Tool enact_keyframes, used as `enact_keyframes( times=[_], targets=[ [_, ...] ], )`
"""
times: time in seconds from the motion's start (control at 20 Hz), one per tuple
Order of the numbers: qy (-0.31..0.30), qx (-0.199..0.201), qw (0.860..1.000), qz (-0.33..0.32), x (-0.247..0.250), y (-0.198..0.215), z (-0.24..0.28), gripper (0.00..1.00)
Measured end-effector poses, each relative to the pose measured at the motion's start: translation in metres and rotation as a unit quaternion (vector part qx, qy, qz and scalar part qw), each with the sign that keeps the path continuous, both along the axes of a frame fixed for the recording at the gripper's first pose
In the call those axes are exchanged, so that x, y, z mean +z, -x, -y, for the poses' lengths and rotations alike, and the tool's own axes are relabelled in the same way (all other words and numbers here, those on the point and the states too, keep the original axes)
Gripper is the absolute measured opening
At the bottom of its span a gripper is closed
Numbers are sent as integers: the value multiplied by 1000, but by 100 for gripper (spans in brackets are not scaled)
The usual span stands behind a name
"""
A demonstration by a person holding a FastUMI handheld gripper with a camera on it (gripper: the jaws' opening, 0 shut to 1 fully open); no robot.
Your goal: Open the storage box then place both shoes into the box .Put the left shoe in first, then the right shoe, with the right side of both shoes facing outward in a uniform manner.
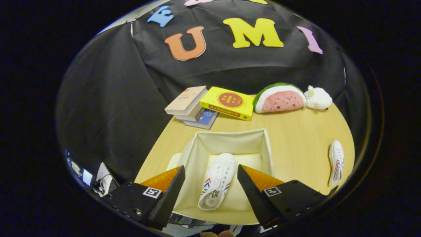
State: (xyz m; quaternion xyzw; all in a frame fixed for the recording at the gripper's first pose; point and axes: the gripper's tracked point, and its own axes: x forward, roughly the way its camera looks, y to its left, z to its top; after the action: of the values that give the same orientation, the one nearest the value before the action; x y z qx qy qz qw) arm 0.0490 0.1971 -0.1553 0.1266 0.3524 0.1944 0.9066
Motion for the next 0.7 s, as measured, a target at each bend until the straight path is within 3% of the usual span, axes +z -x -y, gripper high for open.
enact_keyframes(
  times=[0.4,0.7],
  targets=[
    [55,-61,990,114,40,4,162,96],
    [72,-113,988,78,-10,12,297,96]
  ],
)
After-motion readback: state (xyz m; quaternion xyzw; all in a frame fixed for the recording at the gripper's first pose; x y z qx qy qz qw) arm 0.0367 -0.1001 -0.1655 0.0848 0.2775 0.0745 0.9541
